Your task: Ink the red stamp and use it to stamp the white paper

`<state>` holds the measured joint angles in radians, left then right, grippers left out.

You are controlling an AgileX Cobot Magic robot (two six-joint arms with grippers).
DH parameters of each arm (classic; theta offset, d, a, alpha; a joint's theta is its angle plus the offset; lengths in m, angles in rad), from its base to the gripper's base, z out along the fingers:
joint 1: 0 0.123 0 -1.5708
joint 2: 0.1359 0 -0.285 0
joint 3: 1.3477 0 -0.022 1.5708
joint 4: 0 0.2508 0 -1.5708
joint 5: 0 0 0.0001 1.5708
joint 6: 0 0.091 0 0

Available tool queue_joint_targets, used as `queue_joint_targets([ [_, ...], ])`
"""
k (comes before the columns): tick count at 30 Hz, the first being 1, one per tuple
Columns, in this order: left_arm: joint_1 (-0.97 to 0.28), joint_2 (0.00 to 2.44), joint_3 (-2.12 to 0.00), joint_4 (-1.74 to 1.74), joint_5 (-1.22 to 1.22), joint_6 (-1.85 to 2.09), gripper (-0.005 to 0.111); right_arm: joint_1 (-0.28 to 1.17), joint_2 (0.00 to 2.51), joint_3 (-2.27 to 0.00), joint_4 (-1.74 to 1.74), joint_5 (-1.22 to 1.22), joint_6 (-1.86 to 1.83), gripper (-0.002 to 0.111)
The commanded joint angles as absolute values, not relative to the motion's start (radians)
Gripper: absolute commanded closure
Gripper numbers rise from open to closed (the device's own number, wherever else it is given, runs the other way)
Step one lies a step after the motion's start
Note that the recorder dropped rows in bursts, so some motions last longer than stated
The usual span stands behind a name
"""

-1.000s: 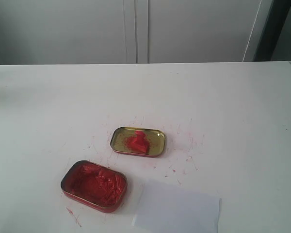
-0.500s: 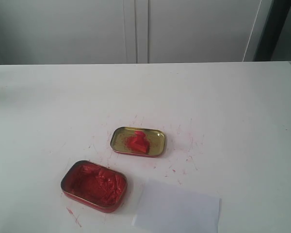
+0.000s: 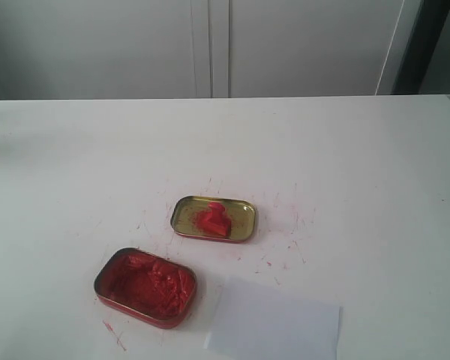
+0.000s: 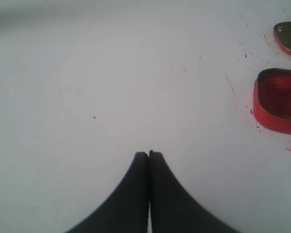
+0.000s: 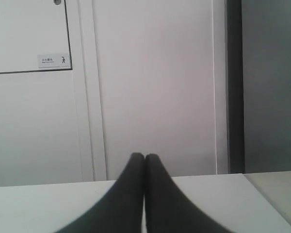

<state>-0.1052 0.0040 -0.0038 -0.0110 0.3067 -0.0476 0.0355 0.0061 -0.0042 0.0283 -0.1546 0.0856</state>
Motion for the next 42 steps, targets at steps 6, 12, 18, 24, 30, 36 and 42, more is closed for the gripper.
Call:
queue_joint_targets([
  [6,-0.103,0.0,0.0,-0.026,0.306,-0.048,0.107,0.039,0.0,0.0,0.029,-0.174,0.085,0.108],
  [12,-0.103,0.0,0.0,-0.026,0.306,-0.048,0.107,0.039,0.0,0.0,0.026,-0.174,0.071,0.108],
  [18,-0.103,0.0,0.0,-0.026,0.306,-0.048,0.107,0.039,0.0,0.0,0.026,-0.163,0.018,0.108],
  [24,-0.103,0.0,0.0,-0.026,0.306,-0.048,0.107,0.039,0.0,0.0,0.026,-0.153,0.018,0.108],
  [30,-0.103,0.0,0.0,-0.026,0.306,-0.048,0.107,0.039,0.0,-0.028,0.026,-0.053,0.018,0.108],
  [36,-0.103,0.0,0.0,-0.026,0.306,-0.048,0.107,0.039,0.012,-0.126,0.026,0.102,0.018,0.108],
  [42,-0.103,0.0,0.0,-0.026,0.306,-0.048,0.107,0.039,0.137,-0.234,0.0,0.189,0.018,0.108],
])
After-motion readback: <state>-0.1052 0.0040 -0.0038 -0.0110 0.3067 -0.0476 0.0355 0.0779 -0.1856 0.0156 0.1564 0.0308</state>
